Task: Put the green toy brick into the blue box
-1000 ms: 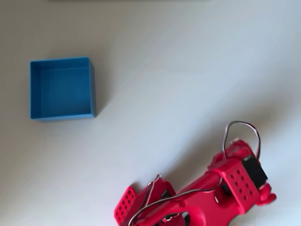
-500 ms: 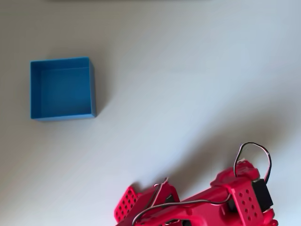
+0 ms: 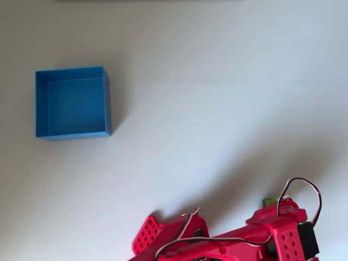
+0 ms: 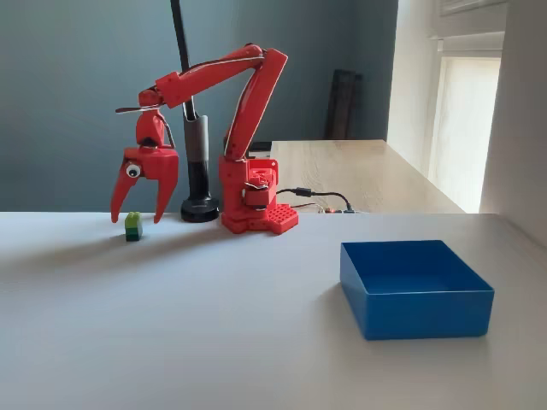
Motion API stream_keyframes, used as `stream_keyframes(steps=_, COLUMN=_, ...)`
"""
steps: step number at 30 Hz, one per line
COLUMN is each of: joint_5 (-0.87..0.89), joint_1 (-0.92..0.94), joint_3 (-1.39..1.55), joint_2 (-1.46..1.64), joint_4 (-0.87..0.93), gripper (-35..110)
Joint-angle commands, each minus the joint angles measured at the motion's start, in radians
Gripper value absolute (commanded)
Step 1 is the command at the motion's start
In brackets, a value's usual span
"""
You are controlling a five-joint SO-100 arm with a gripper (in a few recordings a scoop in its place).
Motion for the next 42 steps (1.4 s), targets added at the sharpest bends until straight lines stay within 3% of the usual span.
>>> stream_keyframes(steps=1, joint_5=-0.025, joint_1=0.031, joint_3=-0.021, joint_2=0.012, joint_4=0.018, gripper=27)
stream_keyframes(steps=27, joint_5=-0.029, joint_1=0.026, joint_3=0.018, joint_2=0.008, joint_4=-0.094, gripper=23)
stream_keyframes(steps=42, joint_5=0.006, joint_1=0.031, joint_3=-0.114, joint_2=-0.296, joint_4=-0.106, gripper=9)
